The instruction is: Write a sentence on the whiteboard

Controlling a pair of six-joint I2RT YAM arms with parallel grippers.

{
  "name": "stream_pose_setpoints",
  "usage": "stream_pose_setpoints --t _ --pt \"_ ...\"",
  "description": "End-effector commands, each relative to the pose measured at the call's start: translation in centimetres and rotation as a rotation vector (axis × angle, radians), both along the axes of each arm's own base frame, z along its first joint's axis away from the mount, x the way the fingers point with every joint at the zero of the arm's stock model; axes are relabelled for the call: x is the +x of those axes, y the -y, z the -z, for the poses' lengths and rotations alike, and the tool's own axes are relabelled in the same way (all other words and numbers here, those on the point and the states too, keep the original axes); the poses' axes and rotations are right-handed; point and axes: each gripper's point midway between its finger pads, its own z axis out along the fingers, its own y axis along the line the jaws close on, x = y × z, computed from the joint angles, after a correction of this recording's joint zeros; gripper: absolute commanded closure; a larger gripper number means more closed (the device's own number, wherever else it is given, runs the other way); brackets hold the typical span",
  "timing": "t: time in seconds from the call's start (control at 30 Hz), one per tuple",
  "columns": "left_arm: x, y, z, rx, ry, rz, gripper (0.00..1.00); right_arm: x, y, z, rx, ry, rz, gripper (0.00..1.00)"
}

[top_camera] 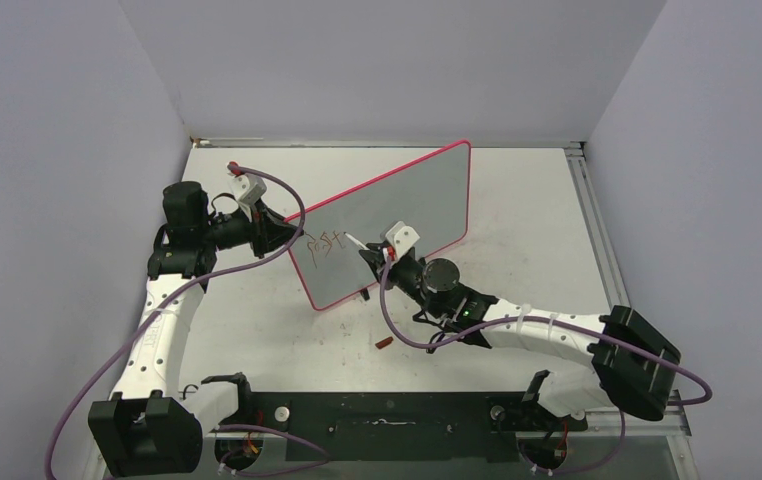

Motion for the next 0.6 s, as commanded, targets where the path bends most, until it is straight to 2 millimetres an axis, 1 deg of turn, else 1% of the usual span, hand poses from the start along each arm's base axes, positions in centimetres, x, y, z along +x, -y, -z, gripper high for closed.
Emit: stream_pose_setpoints --t 0.0,0.33,0.57 --pt "0.0 -0.3 0.5 0.018 -0.024 -0.004 1.00 0.5 -0.7 -2.8 0.072 0.050 0.011 0.95" --pt "-0.1 -0.2 0.5 0.016 -0.024 -0.002 1.00 0.9 -0.6 -2.4 0.069 0.041 0.031 0.95" --pt "-0.2 -0.2 0.5 0.017 -0.022 -0.002 1.00 1.3 -0.5 -1.4 0.050 0.028 0.057 0.95"
